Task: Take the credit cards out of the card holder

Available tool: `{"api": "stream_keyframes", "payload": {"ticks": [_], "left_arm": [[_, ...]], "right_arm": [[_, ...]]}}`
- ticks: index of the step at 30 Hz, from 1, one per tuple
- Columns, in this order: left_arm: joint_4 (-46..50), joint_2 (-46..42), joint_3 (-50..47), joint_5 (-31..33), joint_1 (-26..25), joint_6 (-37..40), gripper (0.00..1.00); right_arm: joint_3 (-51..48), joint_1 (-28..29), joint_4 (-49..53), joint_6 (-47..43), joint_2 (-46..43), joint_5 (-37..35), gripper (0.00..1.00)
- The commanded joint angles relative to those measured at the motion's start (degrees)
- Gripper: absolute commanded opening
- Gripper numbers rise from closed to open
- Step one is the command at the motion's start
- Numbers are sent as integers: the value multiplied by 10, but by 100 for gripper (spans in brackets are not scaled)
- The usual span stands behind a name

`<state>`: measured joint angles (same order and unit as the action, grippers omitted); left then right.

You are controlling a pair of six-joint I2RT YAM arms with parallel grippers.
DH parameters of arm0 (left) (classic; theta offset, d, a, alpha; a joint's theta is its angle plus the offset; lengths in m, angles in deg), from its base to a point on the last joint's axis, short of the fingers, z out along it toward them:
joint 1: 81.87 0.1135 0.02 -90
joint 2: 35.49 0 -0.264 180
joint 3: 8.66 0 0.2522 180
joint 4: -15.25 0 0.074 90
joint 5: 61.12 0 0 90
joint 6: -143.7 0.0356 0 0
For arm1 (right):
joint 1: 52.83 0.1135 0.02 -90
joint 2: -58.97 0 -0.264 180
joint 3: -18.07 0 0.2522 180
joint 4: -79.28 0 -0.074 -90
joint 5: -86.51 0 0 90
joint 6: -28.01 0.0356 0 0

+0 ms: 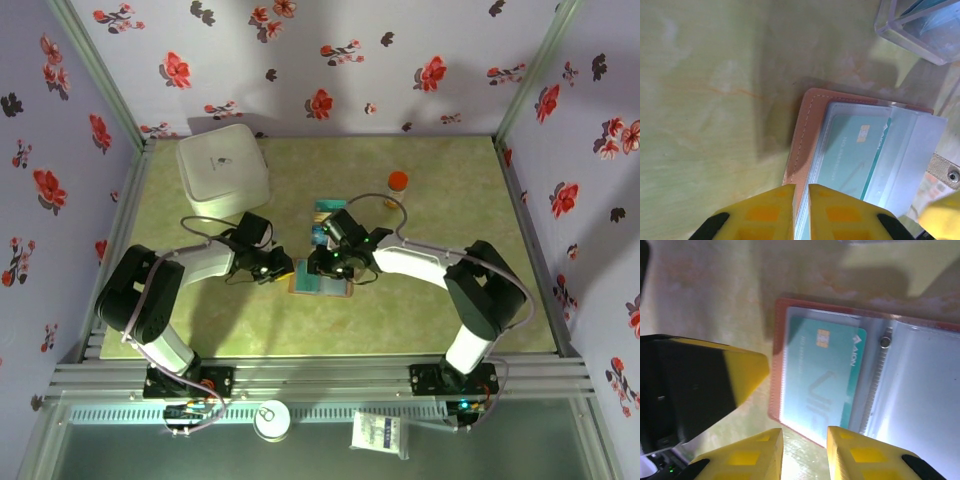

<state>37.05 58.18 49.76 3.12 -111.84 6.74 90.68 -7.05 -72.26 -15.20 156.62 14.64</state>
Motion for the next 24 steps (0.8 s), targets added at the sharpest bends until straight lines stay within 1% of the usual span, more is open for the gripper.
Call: {"api": "stream_keyframes", "payload": {"ticks": [1, 7, 13, 17, 24], "left_arm": [[-6, -5, -12, -12, 3, 11, 12], [-9, -18, -23, -11, 3, 3, 11], [0, -31, -18, -11, 3, -1, 11], [13, -37, -5, -9, 3, 1, 11], [16, -33, 13, -13, -7, -1, 11]], "right_arm": [[11, 3, 19, 1, 16, -21, 29], [-13, 3, 27, -10, 32, -52, 29], [-29, 3, 23, -23, 47, -64, 29], [-29, 3, 23, -31, 49, -58, 29], [-26, 2, 5, -19, 16, -41, 30]]}}
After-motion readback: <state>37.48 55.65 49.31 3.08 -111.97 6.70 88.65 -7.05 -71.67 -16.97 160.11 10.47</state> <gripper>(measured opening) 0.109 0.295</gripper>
